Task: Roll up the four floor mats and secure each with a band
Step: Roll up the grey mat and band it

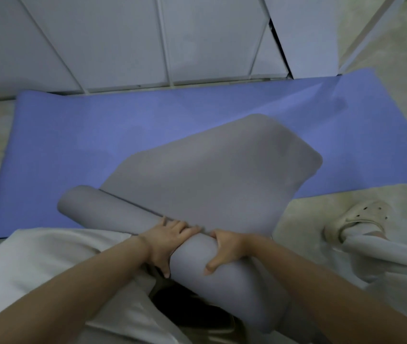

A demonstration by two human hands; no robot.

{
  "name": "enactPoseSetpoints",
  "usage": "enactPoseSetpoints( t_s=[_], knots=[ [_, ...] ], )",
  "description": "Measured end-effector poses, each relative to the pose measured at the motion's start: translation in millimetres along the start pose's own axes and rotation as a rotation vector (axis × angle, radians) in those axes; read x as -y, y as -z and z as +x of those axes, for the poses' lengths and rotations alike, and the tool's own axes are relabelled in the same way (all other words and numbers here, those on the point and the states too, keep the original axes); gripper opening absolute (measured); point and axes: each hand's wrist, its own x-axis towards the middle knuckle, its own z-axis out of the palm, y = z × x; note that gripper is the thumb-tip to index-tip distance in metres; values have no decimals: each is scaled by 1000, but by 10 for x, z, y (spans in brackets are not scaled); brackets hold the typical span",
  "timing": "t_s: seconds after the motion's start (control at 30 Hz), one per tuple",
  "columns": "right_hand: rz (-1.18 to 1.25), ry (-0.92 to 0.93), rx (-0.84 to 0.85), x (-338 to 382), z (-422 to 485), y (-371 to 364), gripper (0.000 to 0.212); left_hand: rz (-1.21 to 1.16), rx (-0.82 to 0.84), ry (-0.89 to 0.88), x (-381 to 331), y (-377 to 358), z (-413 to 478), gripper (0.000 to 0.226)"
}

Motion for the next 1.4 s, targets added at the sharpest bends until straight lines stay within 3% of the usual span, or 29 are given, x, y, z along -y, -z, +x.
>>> enactPoseSetpoints(
  t_s=[0.1, 0.23, 0.33, 0.43, 0.6, 0.73, 0.8, 0.93, 1.03, 1.2, 1.4],
  knots=[
    [-30, -29, 7, 11, -12, 0, 107, -27, -46, -31, 30, 36, 34, 113],
    [-308, 53, -200, 80, -143, -118, 99, -26, -28, -14, 37, 151, 109, 102],
    [-593, -43, -405, 229, -273, -398, 118, -41, 18, -11, 43, 324, 149, 102],
    [-614, -105, -593, 271, -262, -404, 138, -68, 79, -4, 117, 543, 201, 103],
    [-497, 60, -415, 196, -344, 51, 105, -173, 246, -9, 158, 902, 257, 103],
    [-452, 59, -285, 241, -371, 301, 105, -294, 313, 39, 219, 905, 296, 109],
    [-394, 58, -246, 235, -368, 364, 100, -274, 248, 56, 209, 832, 212, 110],
    [-288, 0, -187, 246, -293, 372, 100, 22, 18, 129, -29, 512, -67, 130],
    [-226, -35, -150, 265, -269, 403, 95, 72, -105, 157, -157, 269, -107, 134],
    [-175, -62, -109, 296, -323, 495, 86, 60, -265, 96, -160, 268, -92, 124],
    [-172, -33, -102, 373, -425, 628, 85, 1, -300, 63, -14, 466, -30, 99]
  ],
)
